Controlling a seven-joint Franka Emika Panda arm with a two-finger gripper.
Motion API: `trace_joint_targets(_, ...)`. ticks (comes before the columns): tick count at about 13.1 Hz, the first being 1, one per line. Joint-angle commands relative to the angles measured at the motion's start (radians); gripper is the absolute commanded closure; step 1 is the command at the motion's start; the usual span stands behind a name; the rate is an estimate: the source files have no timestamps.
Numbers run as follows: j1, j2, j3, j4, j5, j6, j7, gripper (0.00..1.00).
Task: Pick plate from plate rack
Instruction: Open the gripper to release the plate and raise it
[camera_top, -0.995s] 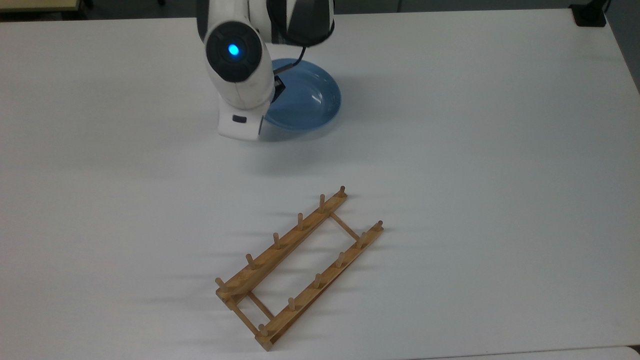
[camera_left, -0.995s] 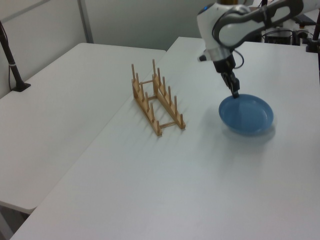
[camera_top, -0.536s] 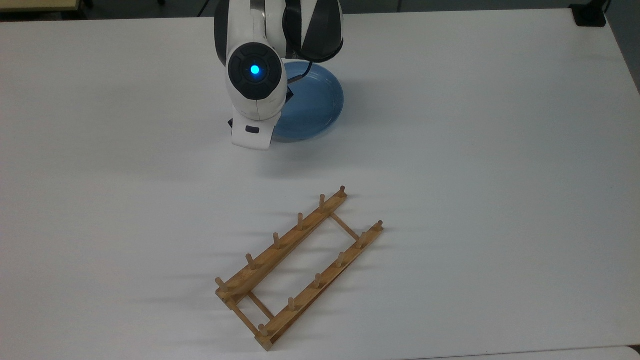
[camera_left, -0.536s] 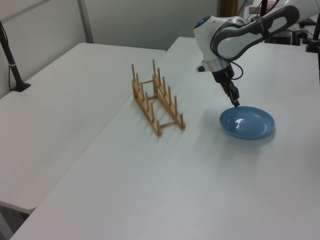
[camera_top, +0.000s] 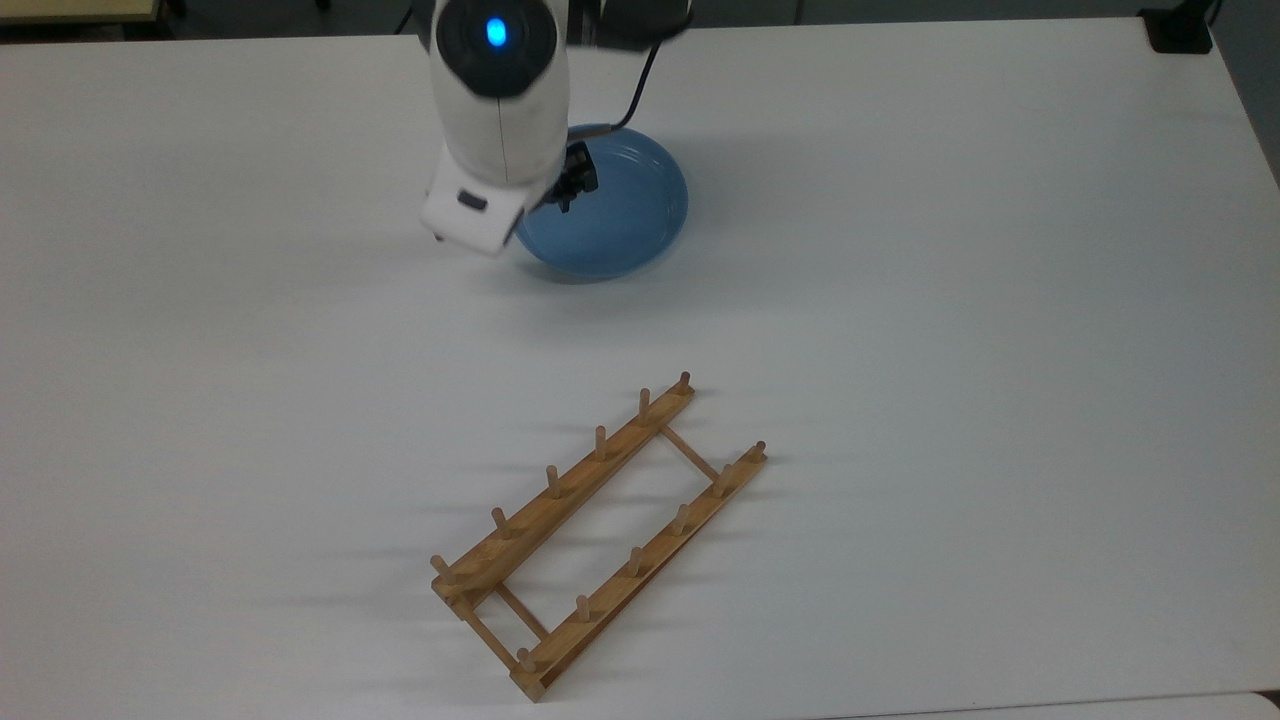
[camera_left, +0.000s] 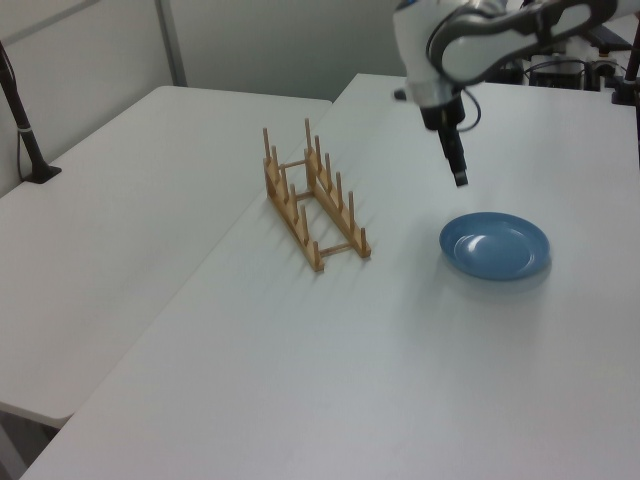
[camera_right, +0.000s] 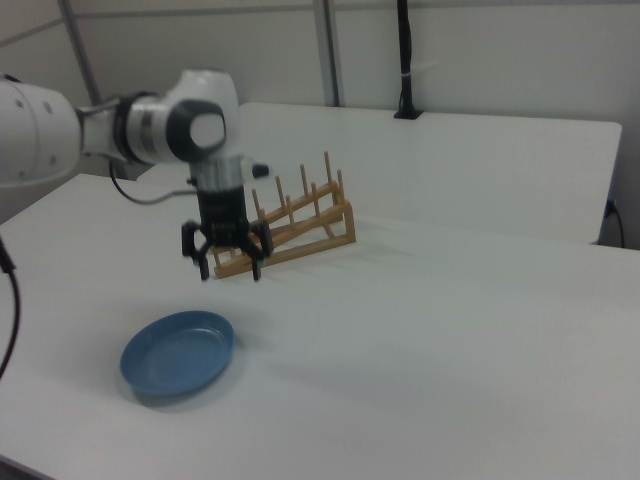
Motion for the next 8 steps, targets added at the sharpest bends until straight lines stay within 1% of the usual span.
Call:
trace_joint_targets(1, 0.008, -0.163, -0.004, -0.041, 0.000, 0.009, 0.272, 0.00)
trace_joint_targets(3, 0.003, -0.235, -0.005, -0.049, 0.007, 0.007, 0.368, 0.00)
trace_joint_targets(4, -0.003, -0.273, -0.014, -0.052, 0.056, 0.004, 0.368, 0.00)
trace_joint_targets(5, -0.020, -0.302, -0.017, -0.053, 0.082, -0.010, 0.366, 0.00)
trace_joint_targets(8, -0.052, -0.329, -0.022, -0.047, 0.085, -0.053, 0.356, 0.00)
